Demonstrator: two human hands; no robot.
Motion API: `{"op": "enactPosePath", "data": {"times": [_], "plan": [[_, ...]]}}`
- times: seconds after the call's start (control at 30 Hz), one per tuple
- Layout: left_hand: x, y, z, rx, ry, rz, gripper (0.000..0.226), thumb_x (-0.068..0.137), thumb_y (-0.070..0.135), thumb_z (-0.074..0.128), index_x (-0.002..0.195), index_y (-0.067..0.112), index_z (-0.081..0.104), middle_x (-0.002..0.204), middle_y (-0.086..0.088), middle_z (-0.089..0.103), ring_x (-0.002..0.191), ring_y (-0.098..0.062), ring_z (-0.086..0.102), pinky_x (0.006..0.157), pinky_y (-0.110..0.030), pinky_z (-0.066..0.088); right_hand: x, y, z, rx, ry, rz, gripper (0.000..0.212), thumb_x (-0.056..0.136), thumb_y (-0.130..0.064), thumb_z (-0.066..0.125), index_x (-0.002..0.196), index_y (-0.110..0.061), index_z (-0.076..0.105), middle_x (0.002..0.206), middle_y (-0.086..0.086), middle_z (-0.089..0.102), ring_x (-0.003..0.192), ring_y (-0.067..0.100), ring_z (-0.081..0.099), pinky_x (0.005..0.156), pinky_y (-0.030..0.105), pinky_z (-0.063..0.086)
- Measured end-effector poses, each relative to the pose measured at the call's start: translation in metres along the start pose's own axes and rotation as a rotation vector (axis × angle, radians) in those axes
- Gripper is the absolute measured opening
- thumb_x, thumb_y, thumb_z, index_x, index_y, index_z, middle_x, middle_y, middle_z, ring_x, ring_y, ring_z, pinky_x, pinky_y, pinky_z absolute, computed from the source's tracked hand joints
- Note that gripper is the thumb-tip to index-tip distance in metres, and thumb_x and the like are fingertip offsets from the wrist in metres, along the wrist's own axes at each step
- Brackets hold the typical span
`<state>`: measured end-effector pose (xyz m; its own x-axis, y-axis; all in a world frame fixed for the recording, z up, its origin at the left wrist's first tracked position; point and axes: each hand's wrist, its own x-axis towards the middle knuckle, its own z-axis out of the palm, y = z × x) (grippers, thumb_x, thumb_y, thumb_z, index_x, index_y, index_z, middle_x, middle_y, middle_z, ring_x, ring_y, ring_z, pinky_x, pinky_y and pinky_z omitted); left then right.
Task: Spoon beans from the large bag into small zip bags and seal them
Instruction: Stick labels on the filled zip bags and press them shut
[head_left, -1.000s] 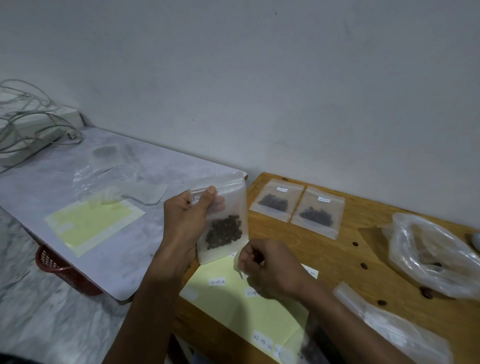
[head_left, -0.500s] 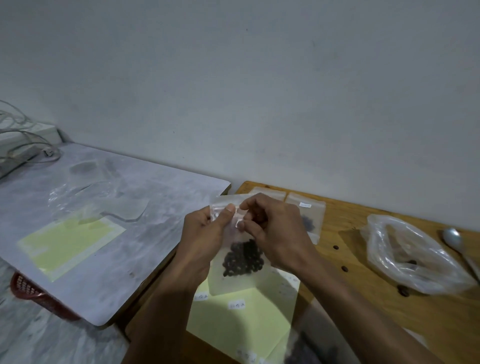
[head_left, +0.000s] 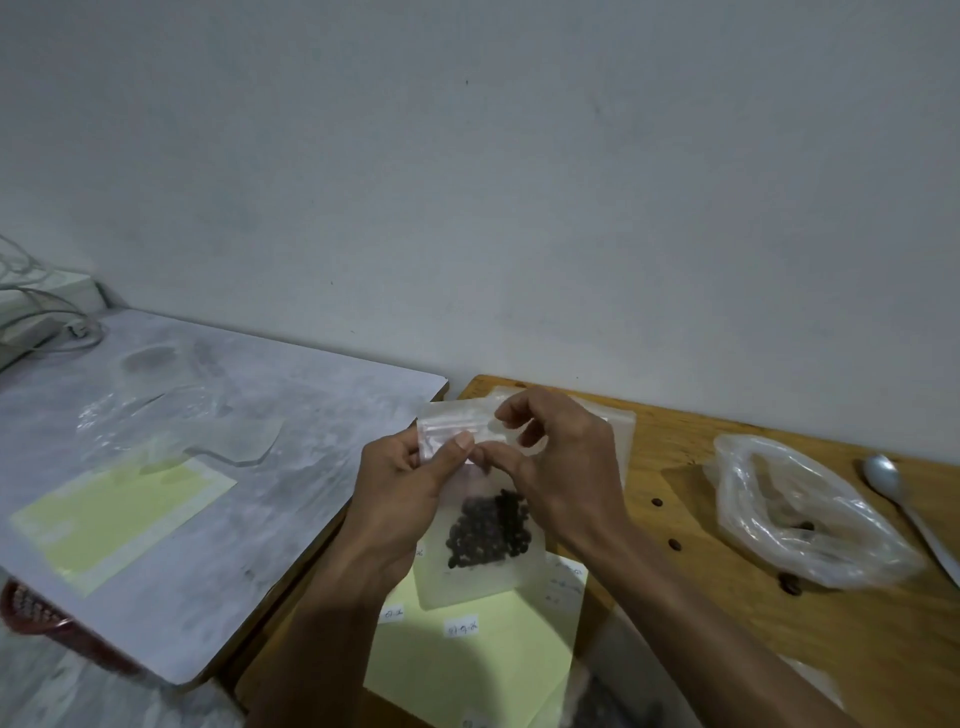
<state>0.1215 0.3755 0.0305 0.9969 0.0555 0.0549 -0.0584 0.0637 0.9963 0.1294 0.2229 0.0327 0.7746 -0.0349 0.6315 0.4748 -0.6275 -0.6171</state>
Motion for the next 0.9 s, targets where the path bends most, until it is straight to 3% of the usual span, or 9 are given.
{"op": "enactPosePath", "data": {"times": [0.1,0.2,0.37,0.47,0.53,0.67,0.73,0.83,0.9], "plan": [[0.000,0.003,0.001,-0.031,0.023,0.011,0.017,0.094,0.012,0.066,0.107,0.008,0.076,0.100,-0.012,0.079,0.095,-0.033,0.075,0.094,-0.056,0.056,-0.005,0.006,-0.001,0.055,0.069,0.082,0.032,0.067,-0.039,0.090,0.088,-0.025,0.069,0.101,-0.011,0.055,0.091,0.006,0.053,0.070,0.014,0.044],[-0.002,0.005,0.002,-0.059,0.004,0.016,0.020,0.093,0.010,0.067,0.112,0.007,0.072,0.103,-0.013,0.078,0.096,-0.033,0.075,0.093,-0.054,0.057,-0.010,0.008,-0.004,0.167,0.025,0.251,0.030,0.068,-0.041,0.088,0.088,-0.032,0.067,0.104,-0.017,0.055,0.094,-0.004,0.054,0.069,0.005,0.043],[0.000,0.001,0.012,-0.005,0.021,0.052,0.028,0.087,0.002,0.072,0.112,0.013,0.066,0.095,-0.009,0.079,0.085,-0.027,0.077,0.070,-0.039,0.063,-0.017,0.012,-0.003,0.276,0.061,0.399,0.027,0.076,-0.034,0.084,0.095,-0.030,0.065,0.097,-0.016,0.064,0.087,0.003,0.062,0.069,0.017,0.053],[0.015,-0.003,0.017,-0.030,0.173,0.026,0.027,0.083,-0.003,0.075,0.104,0.014,0.068,0.092,-0.011,0.079,0.077,-0.021,0.077,0.060,-0.027,0.060,-0.034,0.022,-0.001,0.270,-0.090,0.382,0.035,0.082,-0.031,0.080,0.111,-0.037,0.062,0.110,-0.023,0.057,0.094,0.003,0.062,0.074,0.023,0.059],[0.030,-0.002,0.019,-0.043,0.195,0.016,0.034,0.081,-0.003,0.078,0.110,0.011,0.067,0.096,-0.012,0.078,0.076,-0.019,0.076,0.059,-0.026,0.060,-0.039,0.030,0.000,0.322,-0.160,0.412,0.038,0.082,-0.028,0.081,0.114,-0.041,0.064,0.114,-0.025,0.059,0.096,0.005,0.063,0.079,0.030,0.060],[0.055,-0.002,0.028,0.163,0.057,0.011,0.069,0.071,0.007,0.089,0.126,0.017,0.049,0.099,0.005,0.068,0.079,-0.006,0.069,0.053,-0.016,0.053,-0.015,0.048,0.004,0.367,-0.006,0.529,0.035,0.080,-0.020,0.084,0.108,-0.033,0.070,0.107,-0.021,0.066,0.094,0.007,0.064,0.077,0.032,0.061],[0.065,-0.008,0.034,0.267,-0.023,-0.030,0.086,0.064,0.010,0.093,0.129,0.027,0.038,0.100,0.013,0.057,0.088,-0.003,0.061,0.058,-0.014,0.049,0.003,0.058,0.009,0.359,0.063,0.579,0.032,0.080,-0.018,0.083,0.108,-0.029,0.070,0.106,-0.015,0.067,0.095,0.007,0.064,0.079,0.033,0.062],[0.087,-0.025,0.038,0.396,-0.032,-0.018,0.090,0.061,0.013,0.095,0.137,0.022,0.049,0.125,0.004,0.058,0.118,-0.019,0.056,0.089,-0.032,0.055,0.024,0.074,0.024,0.261,0.103,0.610,0.034,0.080,-0.020,0.083,0.112,-0.022,0.070,0.105,-0.012,0.067,0.098,0.010,0.064,0.086,0.037,0.060],[0.103,-0.033,0.041,0.480,-0.045,0.030,0.083,0.064,0.012,0.094,0.137,0.018,0.055,0.135,0.000,0.057,0.123,-0.016,0.052,0.089,-0.024,0.053,0.034,0.083,0.037,0.096,0.085,0.609,0.038,0.081,-0.023,0.082,0.116,-0.019,0.070,0.106,-0.008,0.067,0.101,0.013,0.063,0.089,0.037,0.058]]}}
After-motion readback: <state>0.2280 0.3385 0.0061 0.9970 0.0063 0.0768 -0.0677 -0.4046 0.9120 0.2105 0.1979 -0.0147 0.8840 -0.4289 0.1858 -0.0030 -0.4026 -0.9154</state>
